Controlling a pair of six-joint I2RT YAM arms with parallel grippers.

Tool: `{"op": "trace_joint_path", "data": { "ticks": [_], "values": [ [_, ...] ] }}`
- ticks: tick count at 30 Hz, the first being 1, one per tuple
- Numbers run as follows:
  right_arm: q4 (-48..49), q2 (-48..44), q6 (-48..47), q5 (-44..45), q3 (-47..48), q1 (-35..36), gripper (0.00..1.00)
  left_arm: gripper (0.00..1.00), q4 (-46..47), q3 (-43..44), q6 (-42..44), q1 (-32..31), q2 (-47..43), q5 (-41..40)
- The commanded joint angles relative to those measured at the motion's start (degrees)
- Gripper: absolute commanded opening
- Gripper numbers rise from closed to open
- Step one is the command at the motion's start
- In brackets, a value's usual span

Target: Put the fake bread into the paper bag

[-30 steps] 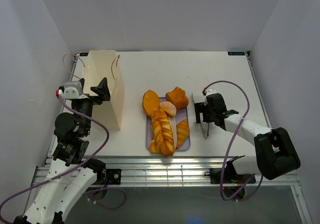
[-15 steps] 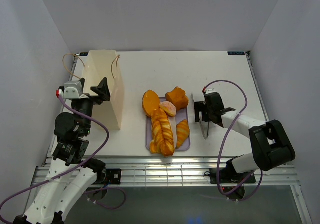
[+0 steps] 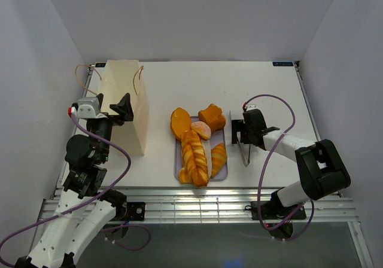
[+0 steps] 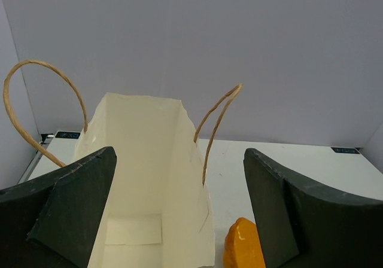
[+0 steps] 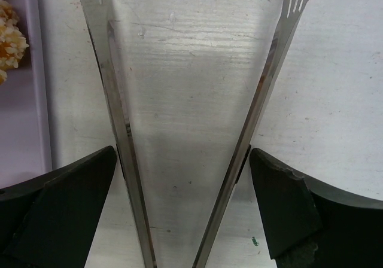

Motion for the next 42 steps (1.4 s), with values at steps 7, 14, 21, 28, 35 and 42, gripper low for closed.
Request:
{"op": "trace_joint_path", "data": {
  "ticks": [7,14,21,28,35,42],
  "values": [
    [0.17,-0.01,2.98,0.36,-0.01,0.33,0.89,0.98,0.71,-0.59,0.0,-0.66,0.33,0.84],
    [-0.44,-0.45,3.51,-0.08,0.17,0.33,0.8,0.98,0.71,-0.68,0.09,-0.66,0.24,0.84],
    [-2.11,-1.85,3.69,-0.34,0.69,0.33,0.77,0.98,0.79,-0.76,0.18,-0.75,-0.11,0.84],
    [-4.13,-4.05,3.6,0.62,0.96,0.33,0.72,0.98,0.71,-0.68,0.09,-0.84,-0.29,1.01],
    [-7.56,-7.2,3.07,2.03,2.54,0.24,0.69,0.98,0.71,-0.77,0.09,-1.1,-0.55,0.92],
    [-11.6,-9.67,1.84,4.49,3.77,0.33,0.7,0.98,0.71,-0.77,0.0,-1.28,-0.81,1.01]
  ]
}}
